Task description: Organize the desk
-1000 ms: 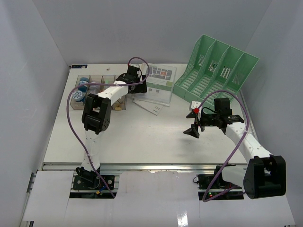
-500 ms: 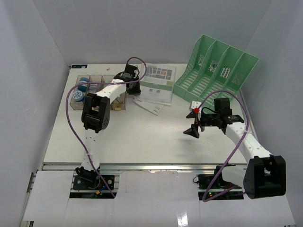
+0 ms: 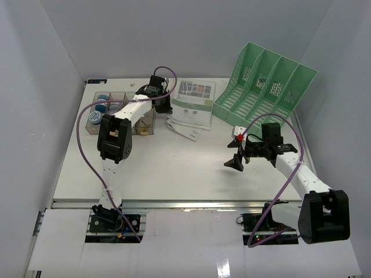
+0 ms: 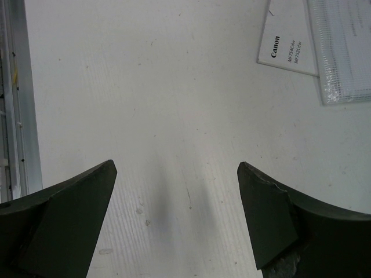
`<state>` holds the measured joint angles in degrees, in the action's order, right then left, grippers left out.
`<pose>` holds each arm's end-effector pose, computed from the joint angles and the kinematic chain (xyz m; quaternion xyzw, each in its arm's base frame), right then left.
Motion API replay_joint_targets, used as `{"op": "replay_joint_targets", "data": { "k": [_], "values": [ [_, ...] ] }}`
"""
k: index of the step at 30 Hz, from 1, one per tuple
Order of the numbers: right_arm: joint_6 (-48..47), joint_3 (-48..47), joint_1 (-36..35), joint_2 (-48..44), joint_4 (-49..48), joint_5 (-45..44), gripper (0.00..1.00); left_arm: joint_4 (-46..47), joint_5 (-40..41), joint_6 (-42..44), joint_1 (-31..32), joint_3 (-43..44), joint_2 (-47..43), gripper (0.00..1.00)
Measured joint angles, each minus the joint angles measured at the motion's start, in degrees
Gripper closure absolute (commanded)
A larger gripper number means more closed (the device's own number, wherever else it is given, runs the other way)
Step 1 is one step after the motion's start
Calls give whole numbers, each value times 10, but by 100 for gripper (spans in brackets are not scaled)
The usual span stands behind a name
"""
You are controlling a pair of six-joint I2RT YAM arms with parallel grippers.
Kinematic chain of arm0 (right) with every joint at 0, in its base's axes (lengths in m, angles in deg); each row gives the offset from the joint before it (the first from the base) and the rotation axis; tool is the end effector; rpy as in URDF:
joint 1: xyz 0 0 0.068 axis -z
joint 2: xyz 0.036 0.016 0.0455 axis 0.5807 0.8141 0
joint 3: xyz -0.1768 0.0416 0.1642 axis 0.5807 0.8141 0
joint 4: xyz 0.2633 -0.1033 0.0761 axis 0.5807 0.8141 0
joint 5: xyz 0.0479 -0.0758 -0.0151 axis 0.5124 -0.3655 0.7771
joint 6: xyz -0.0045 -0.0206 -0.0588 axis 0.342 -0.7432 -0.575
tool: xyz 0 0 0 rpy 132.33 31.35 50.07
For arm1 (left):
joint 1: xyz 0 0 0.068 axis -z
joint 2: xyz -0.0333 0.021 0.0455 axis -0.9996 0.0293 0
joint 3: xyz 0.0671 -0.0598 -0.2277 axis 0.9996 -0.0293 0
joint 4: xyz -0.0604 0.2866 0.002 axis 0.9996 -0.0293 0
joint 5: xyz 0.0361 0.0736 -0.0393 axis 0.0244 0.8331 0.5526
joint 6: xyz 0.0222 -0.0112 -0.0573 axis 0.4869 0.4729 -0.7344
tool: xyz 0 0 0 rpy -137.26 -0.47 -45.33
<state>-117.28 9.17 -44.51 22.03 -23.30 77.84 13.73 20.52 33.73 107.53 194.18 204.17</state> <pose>0.2603 0.0802 0.1772 -0.5450 0.6468 0.2856 0.4506 0.4891 -0.1772 0.1538 0.0028 0.9456 -0.1705 0.2769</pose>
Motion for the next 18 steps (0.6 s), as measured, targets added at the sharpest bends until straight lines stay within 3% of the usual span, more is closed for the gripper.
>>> {"op": "replay_joint_targets", "data": {
  "k": [18],
  "values": [
    [21, 8, 0, -3, -25, 1, 9, -25, -42, 16, 0, -38, -81, 87]
  ]
}}
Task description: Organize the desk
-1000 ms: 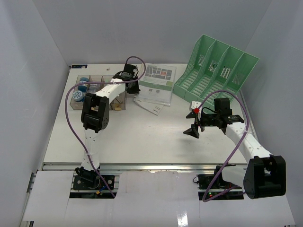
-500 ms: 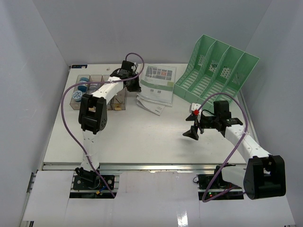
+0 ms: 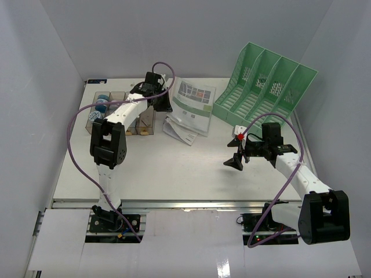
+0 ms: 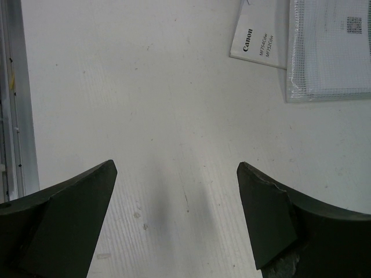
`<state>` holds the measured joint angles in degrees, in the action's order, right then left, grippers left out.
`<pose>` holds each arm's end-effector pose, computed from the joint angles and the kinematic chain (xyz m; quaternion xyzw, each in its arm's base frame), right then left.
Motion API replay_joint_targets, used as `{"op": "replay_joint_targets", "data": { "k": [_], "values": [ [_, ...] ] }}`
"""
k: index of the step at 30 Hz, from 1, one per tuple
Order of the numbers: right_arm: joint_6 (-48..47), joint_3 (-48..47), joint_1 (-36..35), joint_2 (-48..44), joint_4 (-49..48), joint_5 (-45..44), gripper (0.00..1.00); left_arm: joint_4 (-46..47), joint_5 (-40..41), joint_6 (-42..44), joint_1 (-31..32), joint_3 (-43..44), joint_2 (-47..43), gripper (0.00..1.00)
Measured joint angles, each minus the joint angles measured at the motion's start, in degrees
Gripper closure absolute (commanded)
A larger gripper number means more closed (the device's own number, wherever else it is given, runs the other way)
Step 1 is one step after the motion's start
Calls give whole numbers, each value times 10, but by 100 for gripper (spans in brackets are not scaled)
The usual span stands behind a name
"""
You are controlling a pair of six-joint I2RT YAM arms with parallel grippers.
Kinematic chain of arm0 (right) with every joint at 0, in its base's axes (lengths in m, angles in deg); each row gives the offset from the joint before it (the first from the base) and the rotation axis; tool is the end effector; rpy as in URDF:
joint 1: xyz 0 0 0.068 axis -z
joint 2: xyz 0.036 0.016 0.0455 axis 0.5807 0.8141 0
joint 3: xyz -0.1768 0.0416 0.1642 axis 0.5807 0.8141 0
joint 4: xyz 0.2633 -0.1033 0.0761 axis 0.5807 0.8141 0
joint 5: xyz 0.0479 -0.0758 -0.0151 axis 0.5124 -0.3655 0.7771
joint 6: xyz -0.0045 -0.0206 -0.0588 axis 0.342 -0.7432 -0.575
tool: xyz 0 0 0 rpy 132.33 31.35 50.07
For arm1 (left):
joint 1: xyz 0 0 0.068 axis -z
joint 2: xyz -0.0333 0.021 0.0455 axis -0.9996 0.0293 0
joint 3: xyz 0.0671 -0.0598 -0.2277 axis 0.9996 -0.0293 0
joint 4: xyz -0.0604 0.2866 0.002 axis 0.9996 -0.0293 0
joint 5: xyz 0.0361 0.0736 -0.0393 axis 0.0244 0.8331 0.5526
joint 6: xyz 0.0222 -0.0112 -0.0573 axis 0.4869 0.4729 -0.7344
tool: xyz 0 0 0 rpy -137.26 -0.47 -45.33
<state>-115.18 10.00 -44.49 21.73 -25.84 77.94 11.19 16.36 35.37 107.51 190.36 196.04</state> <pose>0.2610 0.0803 0.1767 -0.5368 0.6477 0.2870 0.4582 0.4671 -0.1730 0.1966 0.0293 0.9376 -0.2028 0.2809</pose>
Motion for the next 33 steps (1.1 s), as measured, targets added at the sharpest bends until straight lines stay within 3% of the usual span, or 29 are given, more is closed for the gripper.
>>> {"op": "replay_joint_targets", "data": {
  "k": [18, 24, 33],
  "values": [
    [-1, 0, 0, 2, 0, 0, 9, 7, -10, -1, -3, -61, 0, 80],
    [-1, 0, 0, 7, 0, 0, 9, 11, -10, -2, -3, -74, 0, 69],
    [-3, 0, 0, 9, 1, 0, 9, 16, -4, 1, -3, -86, 0, 62]
  ]
}}
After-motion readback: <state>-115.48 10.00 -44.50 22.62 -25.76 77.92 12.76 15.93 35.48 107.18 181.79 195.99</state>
